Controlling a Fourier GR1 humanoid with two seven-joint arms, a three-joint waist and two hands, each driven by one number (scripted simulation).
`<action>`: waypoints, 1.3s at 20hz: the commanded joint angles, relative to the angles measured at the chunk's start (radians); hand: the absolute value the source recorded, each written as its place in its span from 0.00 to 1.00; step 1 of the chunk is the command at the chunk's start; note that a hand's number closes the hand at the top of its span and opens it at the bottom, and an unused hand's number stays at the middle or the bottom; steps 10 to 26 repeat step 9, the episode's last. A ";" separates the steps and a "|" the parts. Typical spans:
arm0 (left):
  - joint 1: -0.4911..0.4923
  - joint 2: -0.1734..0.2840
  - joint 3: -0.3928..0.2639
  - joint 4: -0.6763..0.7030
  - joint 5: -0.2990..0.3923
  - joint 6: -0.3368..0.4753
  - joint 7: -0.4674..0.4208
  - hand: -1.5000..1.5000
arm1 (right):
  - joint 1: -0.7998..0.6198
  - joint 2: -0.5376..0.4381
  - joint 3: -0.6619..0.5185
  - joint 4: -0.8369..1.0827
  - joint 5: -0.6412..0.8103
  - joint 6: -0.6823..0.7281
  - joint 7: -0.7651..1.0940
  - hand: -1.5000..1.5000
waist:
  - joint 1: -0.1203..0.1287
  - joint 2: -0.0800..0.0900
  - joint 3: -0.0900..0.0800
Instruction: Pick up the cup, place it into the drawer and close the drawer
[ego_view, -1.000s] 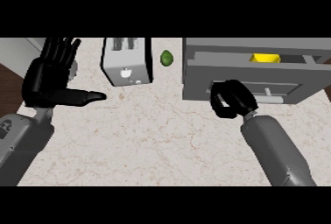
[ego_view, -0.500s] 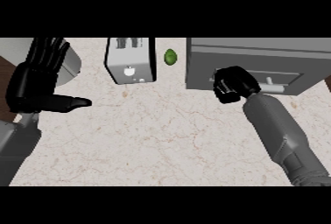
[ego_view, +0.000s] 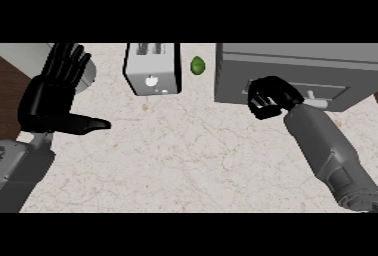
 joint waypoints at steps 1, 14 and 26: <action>0.004 -0.007 0.002 -0.008 0.012 -0.021 0.002 0.00 | -0.088 -0.100 -0.077 0.067 -0.031 -0.026 0.072 1.00 | 0.030 0.041 0.010; 0.008 -0.040 -0.030 0.001 -0.018 -0.013 -0.009 0.00 | -0.088 -0.103 -0.106 0.063 -0.056 -0.044 0.041 1.00 | 0.033 0.044 0.010; 0.008 -0.040 -0.030 0.001 -0.018 -0.013 -0.009 0.00 | -0.088 -0.103 -0.106 0.063 -0.056 -0.044 0.041 1.00 | 0.033 0.044 0.010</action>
